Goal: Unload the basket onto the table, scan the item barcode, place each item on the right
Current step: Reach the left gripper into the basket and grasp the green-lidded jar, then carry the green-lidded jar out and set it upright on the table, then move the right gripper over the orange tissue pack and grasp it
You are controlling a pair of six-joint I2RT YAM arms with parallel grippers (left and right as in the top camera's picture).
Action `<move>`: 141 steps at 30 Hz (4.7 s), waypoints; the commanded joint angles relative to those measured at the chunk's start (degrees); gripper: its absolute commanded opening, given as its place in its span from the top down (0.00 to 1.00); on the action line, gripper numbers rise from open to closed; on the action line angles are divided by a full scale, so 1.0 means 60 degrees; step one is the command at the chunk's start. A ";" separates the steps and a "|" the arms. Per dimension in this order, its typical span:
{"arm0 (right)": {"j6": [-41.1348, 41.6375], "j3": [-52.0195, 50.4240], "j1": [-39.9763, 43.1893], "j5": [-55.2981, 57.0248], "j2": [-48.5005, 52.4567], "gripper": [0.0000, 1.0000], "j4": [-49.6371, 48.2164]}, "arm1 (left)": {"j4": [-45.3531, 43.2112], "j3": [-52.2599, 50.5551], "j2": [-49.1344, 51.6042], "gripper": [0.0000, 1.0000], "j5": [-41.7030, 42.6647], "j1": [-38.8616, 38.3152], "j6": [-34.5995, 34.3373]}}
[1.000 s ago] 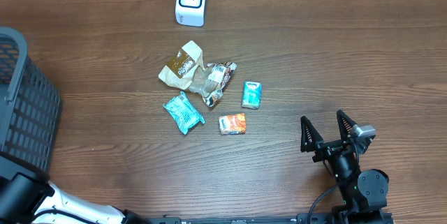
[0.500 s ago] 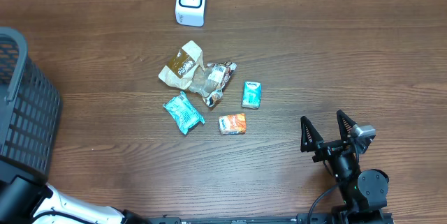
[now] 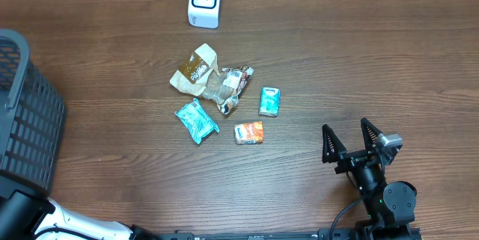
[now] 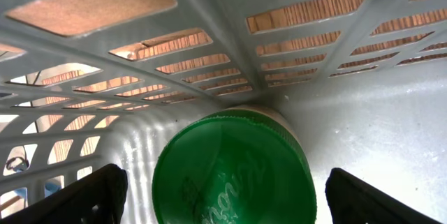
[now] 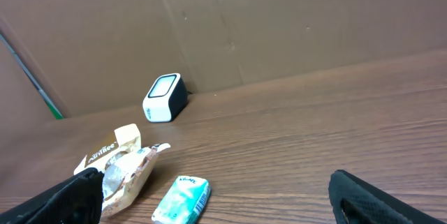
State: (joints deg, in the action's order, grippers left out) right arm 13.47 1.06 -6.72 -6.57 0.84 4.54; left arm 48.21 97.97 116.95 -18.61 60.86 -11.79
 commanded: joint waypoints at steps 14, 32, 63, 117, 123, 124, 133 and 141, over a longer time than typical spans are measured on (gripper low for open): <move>-0.0007 -0.0098 0.0051 0.0080 -0.0095 0.00 -0.0044 | -0.0117 -0.0044 0.0597 0.49 0.0790 -0.0022 0.0073; -0.0004 -0.0098 0.0051 0.0080 -0.0095 0.00 -0.0044 | 0.0353 0.1821 -0.1428 0.52 0.3945 -0.0561 -0.0091; -0.0004 -0.0098 0.0051 0.0080 -0.0095 0.00 -0.0044 | 0.5162 0.3697 -0.4353 0.50 0.5584 -0.7850 0.0401; -0.0004 -0.0098 0.0051 0.0080 -0.0095 0.00 -0.0044 | 0.2932 -0.1089 -0.4459 0.00 0.2954 -1.0087 0.0838; -0.0004 -0.0098 0.0051 0.0080 -0.0095 0.00 -0.0044 | 0.3588 -0.1155 -0.4947 0.00 0.3574 -0.8200 0.2226; -0.0004 -0.0098 0.0051 0.0080 -0.0095 0.00 -0.0044 | 0.3643 -0.1188 -0.4896 0.00 0.3665 -0.7934 0.2222; 0.0000 -0.0098 0.0051 0.0222 -0.0095 0.00 -0.0062 | 0.3632 -0.1206 -0.3661 0.00 0.3847 -0.6870 0.2878; 0.0069 0.0543 0.0055 -0.1432 0.0222 0.00 0.0481 | 0.3504 -0.1206 -0.2973 0.00 0.3850 -0.6900 0.2932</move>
State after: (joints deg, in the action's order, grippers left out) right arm 13.50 1.08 -6.72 -10.92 0.89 5.15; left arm 69.97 91.07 98.83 3.46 19.53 4.23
